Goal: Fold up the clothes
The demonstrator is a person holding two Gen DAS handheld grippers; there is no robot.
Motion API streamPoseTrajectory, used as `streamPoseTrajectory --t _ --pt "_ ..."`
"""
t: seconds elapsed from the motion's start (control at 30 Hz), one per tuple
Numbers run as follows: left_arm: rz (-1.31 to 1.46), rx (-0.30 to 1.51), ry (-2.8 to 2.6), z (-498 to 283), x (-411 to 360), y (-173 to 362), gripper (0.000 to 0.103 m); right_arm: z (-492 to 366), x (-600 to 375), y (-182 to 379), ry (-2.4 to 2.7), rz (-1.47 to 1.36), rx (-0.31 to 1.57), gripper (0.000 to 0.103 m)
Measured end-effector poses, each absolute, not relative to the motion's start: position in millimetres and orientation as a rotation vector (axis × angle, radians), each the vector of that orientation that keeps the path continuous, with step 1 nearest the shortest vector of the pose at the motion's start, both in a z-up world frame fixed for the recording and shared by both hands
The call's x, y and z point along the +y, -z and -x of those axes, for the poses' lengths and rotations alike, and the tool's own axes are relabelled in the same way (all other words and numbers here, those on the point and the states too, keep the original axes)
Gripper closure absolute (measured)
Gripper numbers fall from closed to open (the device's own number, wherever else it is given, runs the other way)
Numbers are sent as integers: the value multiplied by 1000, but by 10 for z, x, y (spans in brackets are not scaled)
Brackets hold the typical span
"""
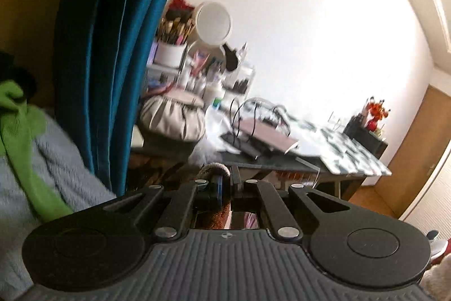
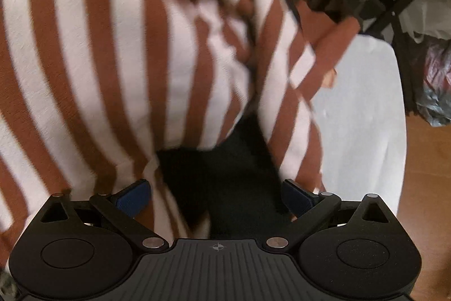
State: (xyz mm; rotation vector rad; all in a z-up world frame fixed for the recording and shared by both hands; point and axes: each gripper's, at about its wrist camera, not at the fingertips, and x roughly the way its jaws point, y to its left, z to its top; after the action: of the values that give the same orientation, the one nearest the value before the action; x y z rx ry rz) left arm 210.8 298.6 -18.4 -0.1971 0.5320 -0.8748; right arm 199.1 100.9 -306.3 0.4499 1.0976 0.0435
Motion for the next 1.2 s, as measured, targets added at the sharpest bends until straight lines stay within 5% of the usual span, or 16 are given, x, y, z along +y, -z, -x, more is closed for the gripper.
streamPoseTrajectory --t 0.8,0.87,0.93,1.03,1.2 --pt "240 301 956 -1903 3317 -697 98 -2492 1583 2454 -246 -189 850 5" --pt "244 276 962 -1864 3375 -788 98 -2572 1649 2351 -262 -176 810 14" --pt "252 244 955 -1827 3453 -878 98 -2658 1656 2227 -305 -196 784 60" --pt "254 192 909 -1792 3603 -979 98 -2764 1525 2017 -319 -270 741 99" --pt "315 132 727 -1848 3991 -1028 98 -2815 1094 1487 -277 -432 559 102"
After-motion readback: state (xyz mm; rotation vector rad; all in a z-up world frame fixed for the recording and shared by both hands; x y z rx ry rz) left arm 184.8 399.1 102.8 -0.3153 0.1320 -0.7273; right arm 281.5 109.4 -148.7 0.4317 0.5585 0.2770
